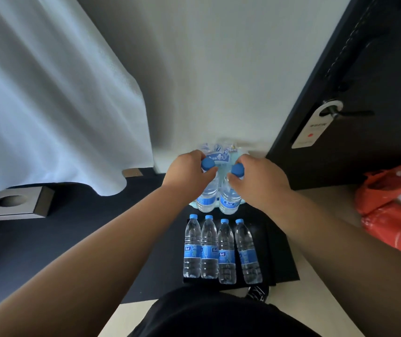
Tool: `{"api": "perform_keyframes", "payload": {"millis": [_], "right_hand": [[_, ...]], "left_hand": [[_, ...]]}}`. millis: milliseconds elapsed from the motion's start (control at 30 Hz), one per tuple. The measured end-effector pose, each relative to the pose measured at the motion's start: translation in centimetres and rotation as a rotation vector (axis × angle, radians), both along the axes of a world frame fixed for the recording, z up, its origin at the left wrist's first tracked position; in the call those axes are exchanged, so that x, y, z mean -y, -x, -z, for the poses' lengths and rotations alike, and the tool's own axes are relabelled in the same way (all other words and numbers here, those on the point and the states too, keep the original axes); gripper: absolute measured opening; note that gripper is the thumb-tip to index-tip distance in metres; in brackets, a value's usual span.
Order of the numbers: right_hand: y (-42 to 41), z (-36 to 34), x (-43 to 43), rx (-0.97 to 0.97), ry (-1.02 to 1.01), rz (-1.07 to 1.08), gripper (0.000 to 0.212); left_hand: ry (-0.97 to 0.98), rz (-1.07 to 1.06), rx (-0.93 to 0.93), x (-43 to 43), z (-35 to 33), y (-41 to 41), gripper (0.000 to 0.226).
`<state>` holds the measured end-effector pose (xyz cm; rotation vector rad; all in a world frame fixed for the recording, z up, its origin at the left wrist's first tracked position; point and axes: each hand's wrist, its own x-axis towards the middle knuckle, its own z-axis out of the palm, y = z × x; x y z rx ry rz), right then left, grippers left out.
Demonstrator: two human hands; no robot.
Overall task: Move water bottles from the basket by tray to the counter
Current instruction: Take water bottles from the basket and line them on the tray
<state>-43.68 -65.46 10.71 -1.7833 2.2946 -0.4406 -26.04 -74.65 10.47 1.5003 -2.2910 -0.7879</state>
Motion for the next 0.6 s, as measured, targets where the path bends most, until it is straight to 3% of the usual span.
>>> {"api": "perform_keyframes", "payload": {"millis": [600], "right_hand": [[-2.1, 12.0, -5.3, 0.217, -0.51, 0.125, 0.027]], "left_hand": [[-0.534, 0.026, 0.198, -6.8, 14.0, -0.6, 0.023]]}}
